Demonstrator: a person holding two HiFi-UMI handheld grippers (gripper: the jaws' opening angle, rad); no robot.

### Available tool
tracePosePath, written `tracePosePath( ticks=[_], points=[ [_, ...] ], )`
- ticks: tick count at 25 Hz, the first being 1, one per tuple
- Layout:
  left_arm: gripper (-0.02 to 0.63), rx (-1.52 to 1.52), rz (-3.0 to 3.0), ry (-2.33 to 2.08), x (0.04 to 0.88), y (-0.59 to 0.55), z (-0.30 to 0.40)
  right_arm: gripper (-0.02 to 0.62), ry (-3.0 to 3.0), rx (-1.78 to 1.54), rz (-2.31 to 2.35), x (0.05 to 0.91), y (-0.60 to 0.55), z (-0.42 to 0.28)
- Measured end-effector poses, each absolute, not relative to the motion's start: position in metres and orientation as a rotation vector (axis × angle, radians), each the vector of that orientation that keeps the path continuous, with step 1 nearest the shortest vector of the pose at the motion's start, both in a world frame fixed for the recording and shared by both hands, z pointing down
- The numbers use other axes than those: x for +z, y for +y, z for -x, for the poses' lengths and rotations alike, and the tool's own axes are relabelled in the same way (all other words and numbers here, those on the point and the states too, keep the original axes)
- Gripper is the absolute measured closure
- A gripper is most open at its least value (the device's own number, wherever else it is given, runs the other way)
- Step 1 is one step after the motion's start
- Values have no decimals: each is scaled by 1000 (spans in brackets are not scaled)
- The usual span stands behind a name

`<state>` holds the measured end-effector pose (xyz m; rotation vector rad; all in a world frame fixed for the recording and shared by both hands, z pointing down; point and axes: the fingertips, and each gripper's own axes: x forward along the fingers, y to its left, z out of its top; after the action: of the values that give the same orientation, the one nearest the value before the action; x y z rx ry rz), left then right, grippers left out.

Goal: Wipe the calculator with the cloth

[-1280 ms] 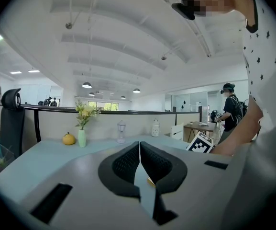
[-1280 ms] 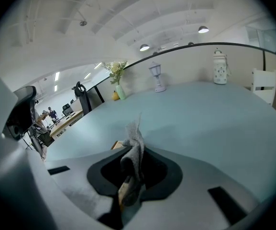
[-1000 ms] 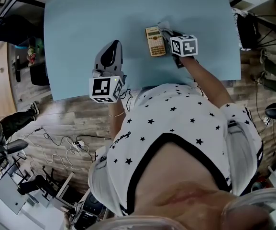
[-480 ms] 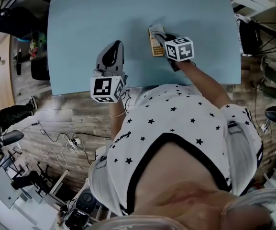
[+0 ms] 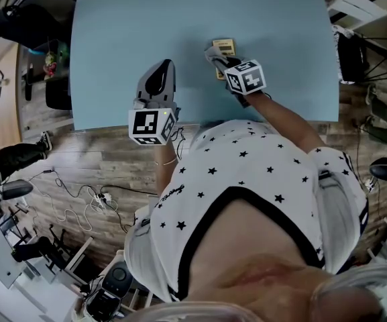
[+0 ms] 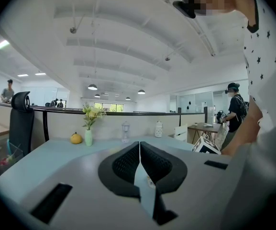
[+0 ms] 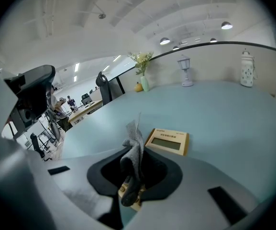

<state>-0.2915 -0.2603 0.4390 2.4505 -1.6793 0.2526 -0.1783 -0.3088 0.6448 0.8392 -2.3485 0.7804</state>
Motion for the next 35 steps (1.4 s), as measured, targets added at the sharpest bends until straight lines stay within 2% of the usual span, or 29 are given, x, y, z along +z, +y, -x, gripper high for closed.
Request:
tracePosePath(
  ticks=[25, 35],
  points=[
    [575, 283, -2507, -1593, 437, -273, 265, 548, -2281, 912, -1076, 644, -327, 109],
    [575, 278, -2500, -1601, 438, -273, 266, 548, -2303, 922, -1077, 638, -329, 112]
  ],
)
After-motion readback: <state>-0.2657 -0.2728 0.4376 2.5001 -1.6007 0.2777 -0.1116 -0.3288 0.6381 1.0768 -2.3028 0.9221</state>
